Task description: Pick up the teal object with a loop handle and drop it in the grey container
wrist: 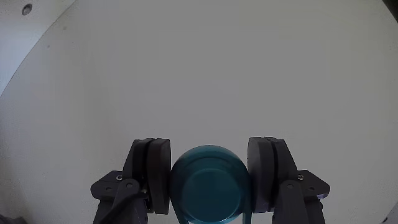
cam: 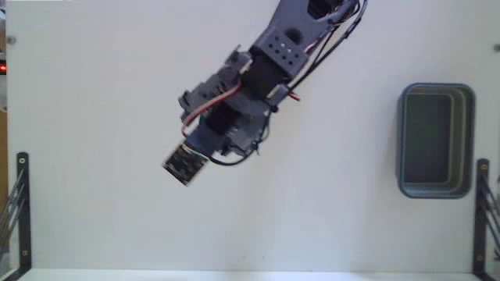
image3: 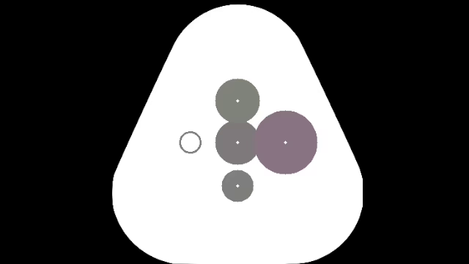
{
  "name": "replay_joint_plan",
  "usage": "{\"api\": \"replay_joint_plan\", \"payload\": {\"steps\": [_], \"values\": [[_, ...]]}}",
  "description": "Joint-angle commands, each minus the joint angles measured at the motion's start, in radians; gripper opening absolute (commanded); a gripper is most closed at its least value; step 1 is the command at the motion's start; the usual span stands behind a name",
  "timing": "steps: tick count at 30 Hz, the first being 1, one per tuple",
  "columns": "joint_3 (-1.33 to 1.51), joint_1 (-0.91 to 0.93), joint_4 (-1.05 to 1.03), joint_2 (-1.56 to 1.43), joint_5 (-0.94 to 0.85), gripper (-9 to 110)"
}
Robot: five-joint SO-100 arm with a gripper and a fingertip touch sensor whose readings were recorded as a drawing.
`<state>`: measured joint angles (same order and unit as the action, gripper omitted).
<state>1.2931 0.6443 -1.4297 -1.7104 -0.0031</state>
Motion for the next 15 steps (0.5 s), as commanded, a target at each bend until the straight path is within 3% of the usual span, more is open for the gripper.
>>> {"api": "replay_joint_plan", "payload": {"steps": [1,15], "values": [[-0.042,-0.035,-0.004,-0.025,0.003,67],[-0.059,-0.257,-0.003,-0.006,0.003,67]]}}
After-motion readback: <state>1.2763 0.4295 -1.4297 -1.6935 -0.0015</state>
